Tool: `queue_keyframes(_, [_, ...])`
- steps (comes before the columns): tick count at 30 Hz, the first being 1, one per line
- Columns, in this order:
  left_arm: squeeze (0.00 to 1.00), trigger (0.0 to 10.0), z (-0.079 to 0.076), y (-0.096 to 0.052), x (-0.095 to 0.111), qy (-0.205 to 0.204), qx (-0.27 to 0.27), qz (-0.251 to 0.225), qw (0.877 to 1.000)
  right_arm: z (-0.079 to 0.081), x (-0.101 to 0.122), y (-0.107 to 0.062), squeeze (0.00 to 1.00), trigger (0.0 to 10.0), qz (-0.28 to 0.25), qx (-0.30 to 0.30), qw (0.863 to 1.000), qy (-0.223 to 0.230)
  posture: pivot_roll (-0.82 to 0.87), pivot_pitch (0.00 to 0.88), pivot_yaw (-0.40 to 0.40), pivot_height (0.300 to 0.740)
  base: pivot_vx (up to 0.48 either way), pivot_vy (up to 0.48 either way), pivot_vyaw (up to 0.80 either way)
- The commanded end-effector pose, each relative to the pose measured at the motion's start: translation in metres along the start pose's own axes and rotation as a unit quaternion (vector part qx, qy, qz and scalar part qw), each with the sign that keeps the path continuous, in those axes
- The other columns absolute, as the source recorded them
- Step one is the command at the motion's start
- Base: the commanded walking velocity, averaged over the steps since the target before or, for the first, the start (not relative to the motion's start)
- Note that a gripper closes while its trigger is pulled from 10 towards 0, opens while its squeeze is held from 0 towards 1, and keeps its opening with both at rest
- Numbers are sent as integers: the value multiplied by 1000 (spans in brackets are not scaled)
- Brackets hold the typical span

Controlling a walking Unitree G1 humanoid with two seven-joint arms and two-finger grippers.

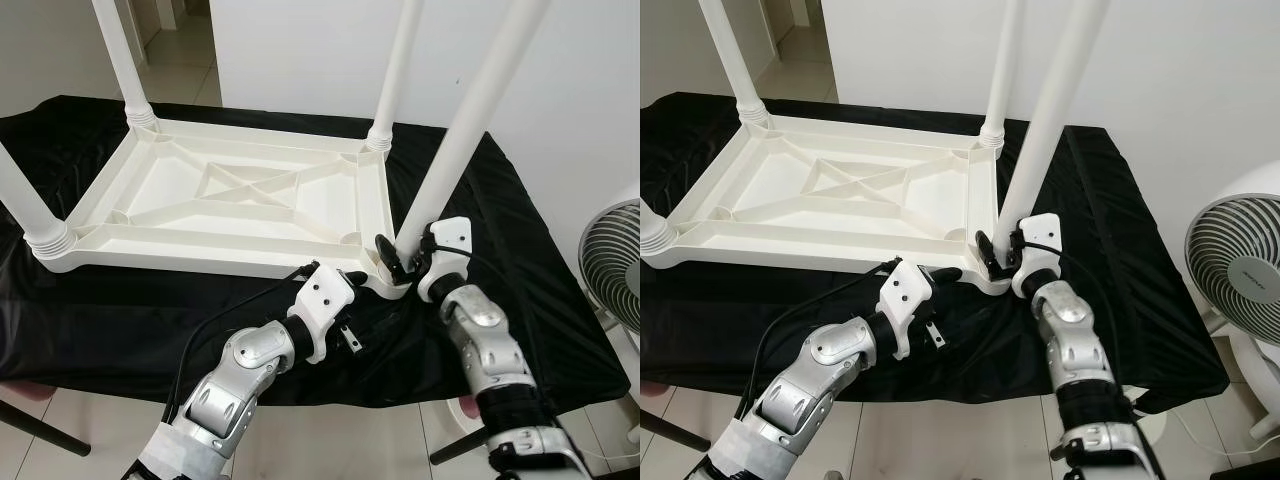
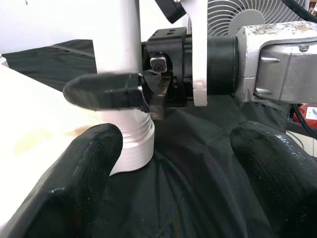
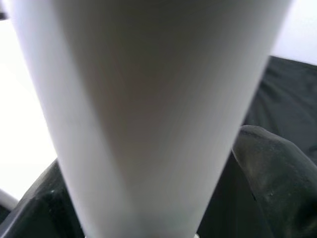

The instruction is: Building children table

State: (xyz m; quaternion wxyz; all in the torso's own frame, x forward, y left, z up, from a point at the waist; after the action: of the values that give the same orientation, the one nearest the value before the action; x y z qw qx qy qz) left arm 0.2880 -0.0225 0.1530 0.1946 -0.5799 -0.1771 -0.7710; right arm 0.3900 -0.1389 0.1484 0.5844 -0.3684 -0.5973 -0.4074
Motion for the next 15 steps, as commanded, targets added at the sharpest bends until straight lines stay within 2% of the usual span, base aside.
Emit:
queue_keyframes(1, [0,10000,-1,2,1,6,-11,0,1000,4,-6,1,0,10000,15,37,999,-8,75,37,-42,740,0,0,0])
queue_keyframes(4, [0,10000,-1,2,1,7,-11,0,1000,6,-7,3,0,10000,21,53,998,-14,78,31,-41,740,0,0,0])
queue_keyframes(7, [0,10000,0,2,2,9,-11,0,1000,14,-11,8,0,10000,35,99,994,-22,86,25,-41,740,0,0,0])
queue_keyframes(10, [0,10000,0,2,2,10,-11,0,1000,16,-12,9,0,10000,39,110,993,-24,86,25,-41,740,0,0,0])
queue_keyframes(11, [0,10000,1,1,2,10,-10,0,1000,16,-15,10,0,3765,43,114,992,-29,92,19,-42,740,0,0,0])
queue_keyframes(12, [0,10000,1,1,2,11,-9,0,1000,16,-17,10,0,0,46,118,992,-27,93,18,-42,740,0,0,0])
queue_keyframes(15, [0,10000,2,1,2,11,-8,1,1000,16,-18,10,0,0,49,122,991,-27,96,14,-42,740,0,0,0])
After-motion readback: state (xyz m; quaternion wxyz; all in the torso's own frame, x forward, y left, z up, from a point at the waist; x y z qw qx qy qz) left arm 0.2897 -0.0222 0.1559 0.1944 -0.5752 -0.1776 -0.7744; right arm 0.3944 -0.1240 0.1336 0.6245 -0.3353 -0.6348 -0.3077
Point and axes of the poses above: a point about 5 cm out from each wrist's last joint towards the gripper, its own y axis pointing out of the wrist towards the gripper, its own x axis along the axis of the wrist's last joint, z = x × y, the point moved 6 cm from there along y, pointing out of the wrist towards the gripper, and after that the axes turned 7 degrees about y, right-handed, at the moved point
